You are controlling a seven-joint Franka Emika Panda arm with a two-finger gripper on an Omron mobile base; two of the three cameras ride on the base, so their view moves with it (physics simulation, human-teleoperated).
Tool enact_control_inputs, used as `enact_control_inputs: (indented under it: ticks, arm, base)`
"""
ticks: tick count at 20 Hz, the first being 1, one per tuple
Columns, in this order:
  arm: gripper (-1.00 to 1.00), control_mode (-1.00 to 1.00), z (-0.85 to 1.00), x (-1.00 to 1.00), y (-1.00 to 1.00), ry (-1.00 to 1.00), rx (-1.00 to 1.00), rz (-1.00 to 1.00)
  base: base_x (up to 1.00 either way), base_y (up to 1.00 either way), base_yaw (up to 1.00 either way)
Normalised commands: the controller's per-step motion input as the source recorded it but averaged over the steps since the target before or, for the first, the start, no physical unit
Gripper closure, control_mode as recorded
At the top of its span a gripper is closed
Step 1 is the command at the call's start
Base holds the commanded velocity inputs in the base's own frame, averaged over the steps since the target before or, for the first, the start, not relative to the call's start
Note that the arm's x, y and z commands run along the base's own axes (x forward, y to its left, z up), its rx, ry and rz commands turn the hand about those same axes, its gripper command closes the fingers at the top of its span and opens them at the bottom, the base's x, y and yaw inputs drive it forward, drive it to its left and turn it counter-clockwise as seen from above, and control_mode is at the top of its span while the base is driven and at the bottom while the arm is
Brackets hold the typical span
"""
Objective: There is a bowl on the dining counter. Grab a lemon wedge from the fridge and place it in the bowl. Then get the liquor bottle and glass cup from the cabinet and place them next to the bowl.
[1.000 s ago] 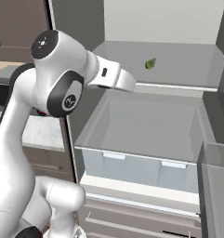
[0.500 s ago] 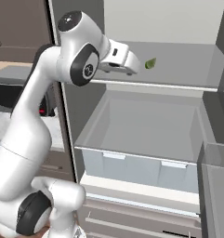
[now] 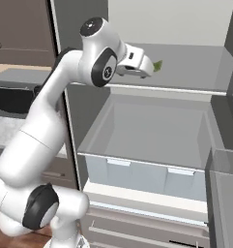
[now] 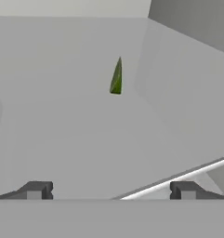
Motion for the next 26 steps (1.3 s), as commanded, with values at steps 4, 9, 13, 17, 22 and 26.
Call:
enact_control_inputs:
  ticks: [4,9,13,17,22,26]
  arm:
    - [-1.0,-1.0,-0.01,0.41,-0.24,0.0,0.0,-0.03]
    - [-1.0,-1.0,0.0,0.52,-0.14,0.0,0.0,-0.03]
    - [-1.0,-1.0,0.0,0.33,-0.52,0.0,0.04,-0.01]
    - [-1.0,-1.0,-0.09,0.28,-0.39,0.0,0.02,0.0]
    - [-1.0,-1.0,-0.1,0.35,-0.05,0.0,0.0,0.0]
    - [-1.0,-1.0,0.0,0.34,0.0,0.01,0.0,0.0]
  base:
    - [0.0,0.0,0.0]
    - [0.0,0.0,0.0]
    - [0.0,0.0,0.0]
    - [0.0,0.0,0.0]
    - [0.0,0.0,0.0]
    - [0.0,0.0,0.0]
